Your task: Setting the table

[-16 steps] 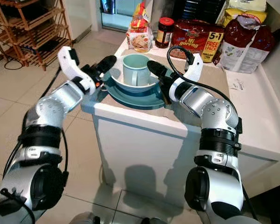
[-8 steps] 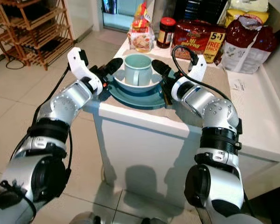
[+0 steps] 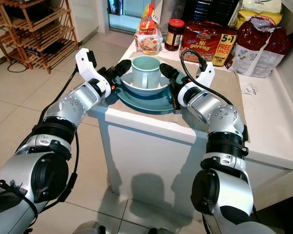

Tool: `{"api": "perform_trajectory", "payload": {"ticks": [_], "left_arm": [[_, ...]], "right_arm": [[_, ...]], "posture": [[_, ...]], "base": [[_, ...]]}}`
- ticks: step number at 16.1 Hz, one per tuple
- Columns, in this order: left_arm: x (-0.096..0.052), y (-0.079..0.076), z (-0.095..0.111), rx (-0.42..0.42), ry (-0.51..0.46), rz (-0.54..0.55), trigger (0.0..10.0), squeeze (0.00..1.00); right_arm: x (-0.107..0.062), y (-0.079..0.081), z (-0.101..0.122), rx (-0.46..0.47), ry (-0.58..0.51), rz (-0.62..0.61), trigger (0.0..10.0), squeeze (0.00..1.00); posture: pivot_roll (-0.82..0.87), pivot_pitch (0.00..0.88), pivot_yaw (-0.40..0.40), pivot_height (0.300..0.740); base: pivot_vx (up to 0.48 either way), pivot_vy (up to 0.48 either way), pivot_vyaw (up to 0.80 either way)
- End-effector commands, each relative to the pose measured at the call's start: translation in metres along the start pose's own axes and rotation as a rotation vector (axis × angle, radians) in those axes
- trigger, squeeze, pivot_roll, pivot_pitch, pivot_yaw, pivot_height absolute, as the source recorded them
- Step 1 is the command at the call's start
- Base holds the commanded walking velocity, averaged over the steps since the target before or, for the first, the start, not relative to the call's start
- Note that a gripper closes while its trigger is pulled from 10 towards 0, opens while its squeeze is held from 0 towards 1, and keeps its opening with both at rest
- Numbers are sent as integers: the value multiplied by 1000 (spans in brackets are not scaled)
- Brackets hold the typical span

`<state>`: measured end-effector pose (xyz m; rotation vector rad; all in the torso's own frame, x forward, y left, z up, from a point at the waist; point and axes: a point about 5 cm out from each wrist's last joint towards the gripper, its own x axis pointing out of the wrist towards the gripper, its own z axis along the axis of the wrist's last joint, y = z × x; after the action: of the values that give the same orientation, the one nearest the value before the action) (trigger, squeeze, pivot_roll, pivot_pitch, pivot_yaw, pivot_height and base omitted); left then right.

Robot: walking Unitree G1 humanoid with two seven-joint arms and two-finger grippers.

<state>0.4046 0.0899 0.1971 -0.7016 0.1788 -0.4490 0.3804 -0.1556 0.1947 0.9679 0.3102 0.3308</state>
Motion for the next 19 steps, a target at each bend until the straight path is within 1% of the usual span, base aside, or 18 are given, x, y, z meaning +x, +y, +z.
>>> {"api": "perform_trajectory", "payload": {"ticks": [1,4,9,10,11,14,19], "left_arm": [[8,-19,-9,-11,56,-83,10000,0],[9,-23,-15,-5,92,-131,10000,0],[7,-26,-24,97,172,-192,10000,0],[7,-26,-25,102,173,-193,10000,0],[6,-26,-24,125,178,-200,10000,0],[6,-29,-20,138,167,-215,10000,0],[7,-39,-14,156,148,-255,10000,0]], "right_arm": [[4,8,-2,15,15,34,10000,0],[2,10,-2,14,20,60,10000,0],[-4,10,-6,0,55,95,10000,0],[-4,10,-7,-1,58,97,10000,0],[-8,8,-9,-4,71,95,10000,0],[-11,5,-10,1,79,90,10000,0],[-15,11,-7,-6,71,106,10000,0]], "posture": [[69,13,-43,740],[69,14,-43,740],[71,6,-45,740],[71,6,-45,740],[69,4,-43,740],[68,2,-43,740],[67,0,-40,740]], "base": [[0,0,0],[0,0,0],[0,0,0],[0,0,0],[0,0,0],[0,0,0],[0,0,0]]}}
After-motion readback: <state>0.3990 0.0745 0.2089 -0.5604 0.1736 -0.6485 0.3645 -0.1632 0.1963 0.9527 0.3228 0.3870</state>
